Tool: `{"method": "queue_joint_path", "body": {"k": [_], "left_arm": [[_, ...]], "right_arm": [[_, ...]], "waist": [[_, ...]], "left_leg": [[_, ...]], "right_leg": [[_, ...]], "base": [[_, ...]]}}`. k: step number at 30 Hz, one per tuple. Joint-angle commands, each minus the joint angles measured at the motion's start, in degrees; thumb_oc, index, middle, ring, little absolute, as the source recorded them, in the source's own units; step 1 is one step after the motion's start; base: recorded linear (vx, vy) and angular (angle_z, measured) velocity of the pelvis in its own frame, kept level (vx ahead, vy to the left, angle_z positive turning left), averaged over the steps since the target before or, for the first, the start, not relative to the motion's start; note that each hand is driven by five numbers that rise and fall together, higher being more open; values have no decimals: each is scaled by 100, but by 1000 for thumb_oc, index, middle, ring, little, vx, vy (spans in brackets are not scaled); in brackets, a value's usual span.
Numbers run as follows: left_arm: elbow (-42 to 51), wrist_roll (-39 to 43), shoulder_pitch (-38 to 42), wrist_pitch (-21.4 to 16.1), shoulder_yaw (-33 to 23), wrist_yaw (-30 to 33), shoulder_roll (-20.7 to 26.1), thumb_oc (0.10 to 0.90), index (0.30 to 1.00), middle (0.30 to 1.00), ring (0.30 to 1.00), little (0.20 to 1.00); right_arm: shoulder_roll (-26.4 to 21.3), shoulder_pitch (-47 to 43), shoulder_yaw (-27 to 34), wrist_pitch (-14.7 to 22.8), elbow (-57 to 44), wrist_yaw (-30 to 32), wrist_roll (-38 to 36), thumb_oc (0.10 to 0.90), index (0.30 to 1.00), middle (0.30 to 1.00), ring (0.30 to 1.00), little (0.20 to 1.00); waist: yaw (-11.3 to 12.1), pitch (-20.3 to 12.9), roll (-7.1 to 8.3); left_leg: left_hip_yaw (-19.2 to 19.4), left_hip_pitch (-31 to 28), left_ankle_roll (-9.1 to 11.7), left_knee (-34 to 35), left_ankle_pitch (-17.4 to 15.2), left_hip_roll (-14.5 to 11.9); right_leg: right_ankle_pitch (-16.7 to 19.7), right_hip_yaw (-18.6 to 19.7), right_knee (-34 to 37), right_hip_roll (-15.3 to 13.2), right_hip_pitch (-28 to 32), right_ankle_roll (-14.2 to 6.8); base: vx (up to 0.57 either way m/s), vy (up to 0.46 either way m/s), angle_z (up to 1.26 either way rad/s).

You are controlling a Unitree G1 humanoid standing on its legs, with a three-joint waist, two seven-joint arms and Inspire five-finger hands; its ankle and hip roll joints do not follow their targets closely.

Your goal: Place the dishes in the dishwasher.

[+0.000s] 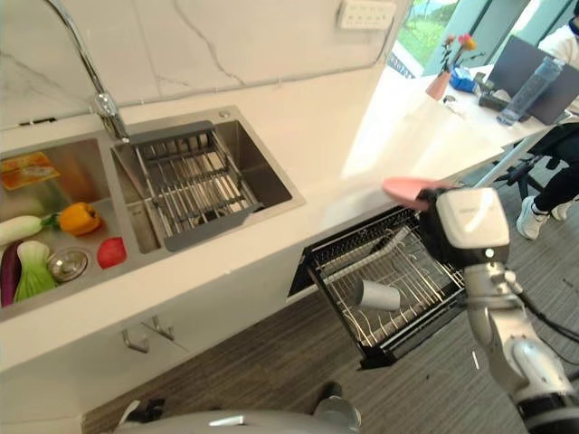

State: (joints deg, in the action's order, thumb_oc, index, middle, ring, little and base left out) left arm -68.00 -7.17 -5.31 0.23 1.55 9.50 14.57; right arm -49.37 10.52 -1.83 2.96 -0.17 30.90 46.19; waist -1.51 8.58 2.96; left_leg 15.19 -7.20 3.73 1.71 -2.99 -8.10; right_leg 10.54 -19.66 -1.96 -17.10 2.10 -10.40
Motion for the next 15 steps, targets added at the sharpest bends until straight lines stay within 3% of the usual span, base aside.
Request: {"method": "queue_joint_path", "body": {"k": [1, 4, 6, 15], "left_arm": [[-209, 268, -57, -96, 172, -82, -124, 800, 900, 900, 900, 900], [-491, 854, -112, -33, -383, 50, -265, 800, 900, 900, 900, 900], [-441, 1246, -139, -46, -581, 88, -375, 800, 900, 900, 900, 900], [-303, 1081, -180, -113, -44, -66, -557, 800, 900, 900, 900, 900]], "right_arm": [[-203, -717, 701, -210, -252, 249, 19, 400, 300, 300, 300, 300], [122, -431, 537, -91, -287, 124, -106, 400, 300, 300, 300, 300], [109, -355, 428, -52, -232, 36, -95, 400, 300, 300, 300, 300], [171, -978, -819, -4, 1424, -12, -77, 400, 300, 300, 300, 300]], "waist": [[215, -152, 121], [255, -336, 105], [231, -355, 16], [260, -267, -344]], "left_leg": [[-230, 183, -26, 75, -121, 98], [-170, 178, 147, 49, -12, -104], [-192, 188, 273, 58, 101, -294], [-158, 164, 604, 247, 508, -841]], "right_leg": [[-688, 368, -258, -196, -297, -251], [-693, 156, 231, -17, -61, -275], [-717, 43, 453, 177, 70, -220], [-1011, -278, 696, 651, 274, -34]], "base": [[68, -215, -13], [146, -248, -24], [80, -226, -12], [29, -121, 3]]}}
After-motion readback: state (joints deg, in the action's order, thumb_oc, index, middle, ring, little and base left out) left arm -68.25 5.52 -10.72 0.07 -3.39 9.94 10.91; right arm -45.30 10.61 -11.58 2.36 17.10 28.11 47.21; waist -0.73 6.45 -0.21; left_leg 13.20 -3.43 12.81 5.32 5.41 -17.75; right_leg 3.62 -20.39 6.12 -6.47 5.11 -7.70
